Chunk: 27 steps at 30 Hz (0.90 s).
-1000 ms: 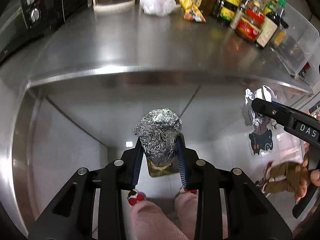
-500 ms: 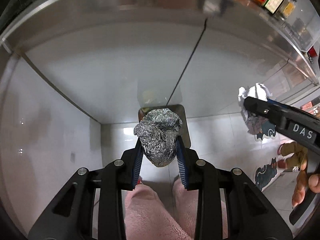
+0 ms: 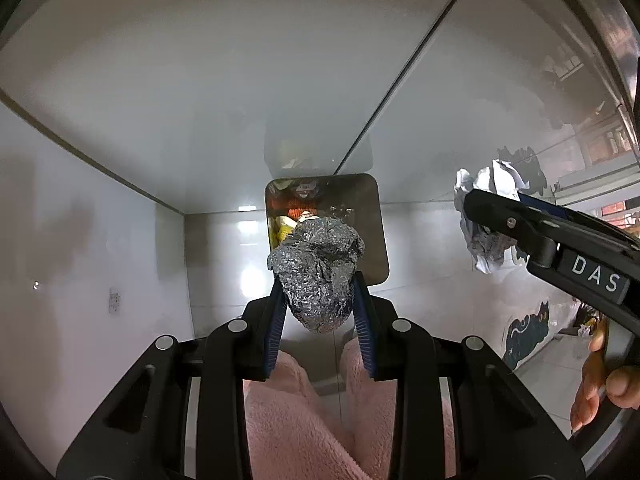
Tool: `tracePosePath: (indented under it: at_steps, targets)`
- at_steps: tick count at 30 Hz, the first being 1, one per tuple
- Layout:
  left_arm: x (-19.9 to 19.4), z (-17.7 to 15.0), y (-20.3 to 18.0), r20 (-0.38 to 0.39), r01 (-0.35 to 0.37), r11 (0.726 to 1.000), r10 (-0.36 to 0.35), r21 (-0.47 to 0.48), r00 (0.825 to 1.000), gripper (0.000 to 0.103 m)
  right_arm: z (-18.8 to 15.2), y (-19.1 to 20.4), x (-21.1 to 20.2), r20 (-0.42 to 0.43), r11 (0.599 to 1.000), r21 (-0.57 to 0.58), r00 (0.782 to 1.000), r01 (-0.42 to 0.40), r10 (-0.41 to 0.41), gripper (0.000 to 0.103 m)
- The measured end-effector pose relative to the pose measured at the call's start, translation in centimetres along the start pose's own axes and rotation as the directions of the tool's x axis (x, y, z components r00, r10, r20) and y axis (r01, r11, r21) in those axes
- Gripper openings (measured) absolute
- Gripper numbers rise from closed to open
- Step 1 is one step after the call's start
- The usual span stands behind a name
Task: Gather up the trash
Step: 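Carry both foil balls over the floor bin and open both grippers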
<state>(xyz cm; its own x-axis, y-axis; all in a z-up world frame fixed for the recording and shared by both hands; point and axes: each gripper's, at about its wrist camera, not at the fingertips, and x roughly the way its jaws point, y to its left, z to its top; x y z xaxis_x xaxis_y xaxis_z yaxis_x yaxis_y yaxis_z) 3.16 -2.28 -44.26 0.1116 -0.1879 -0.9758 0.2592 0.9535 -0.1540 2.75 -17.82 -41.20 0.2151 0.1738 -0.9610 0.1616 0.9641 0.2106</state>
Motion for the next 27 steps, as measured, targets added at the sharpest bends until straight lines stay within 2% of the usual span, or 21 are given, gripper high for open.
tracePosePath:
  at_steps: [10, 14, 17, 20, 22, 24, 25, 27]
  targets:
    - [1.7, 2.4, -0.4, -0.033, 0.012, 1.0, -0.012, -0.004, 0.999, 0.032, 2.2, -0.4, 1.5, -0.038, 1.0, 0.019, 0.999, -0.016, 0.017, 0.056]
    - [1.9, 3.1, -0.6, -0.037, 0.014, 1.0, -0.014, -0.001, 0.999, 0.036, 2.6, -0.9, 1.2, -0.038, 0.999, 0.043, 0.999, -0.029, 0.031, 0.064]
    - [1.5, 3.5, -0.4, -0.036, 0.011, 1.0, -0.011, 0.0, 0.999, 0.048, 3.0, -0.9, 0.8, -0.032, 0.999, 0.045, 0.999, -0.026, 0.028, 0.073]
    - [0.9, 3.7, -0.3, -0.034, -0.002, 1.0, 0.002, -0.003, 0.999, 0.055, 3.1, -0.7, 0.0, -0.025, 0.999, 0.042, 0.999, -0.023, 0.024, 0.076]
    - [0.1, 3.8, -0.2, -0.023, -0.013, 1.0, 0.013, -0.001, 1.0, 0.064, 3.0, -0.5, -0.7, -0.015, 0.999, 0.037, 1.0, -0.019, 0.019, 0.077]
    - [-1.1, 3.9, -0.1, -0.001, -0.032, 0.999, 0.032, 0.008, 0.999, 0.073, 3.0, -0.5, -1.3, -0.011, 0.999, 0.035, 1.0, -0.013, 0.013, 0.082]
    - [-1.6, 3.9, 0.0, 0.01, -0.04, 0.999, 0.04, 0.01, 0.999, 0.078, 3.0, -0.5, -1.7, -0.007, 0.999, 0.038, 1.0, -0.007, 0.008, 0.091]
    - [-3.2, 3.7, 0.1, 0.038, -0.051, 0.999, 0.05, 0.007, 0.998, 0.082, 2.7, -0.9, -3.0, 0.024, 0.999, 0.054, 1.0, -0.003, 0.002, 0.092]
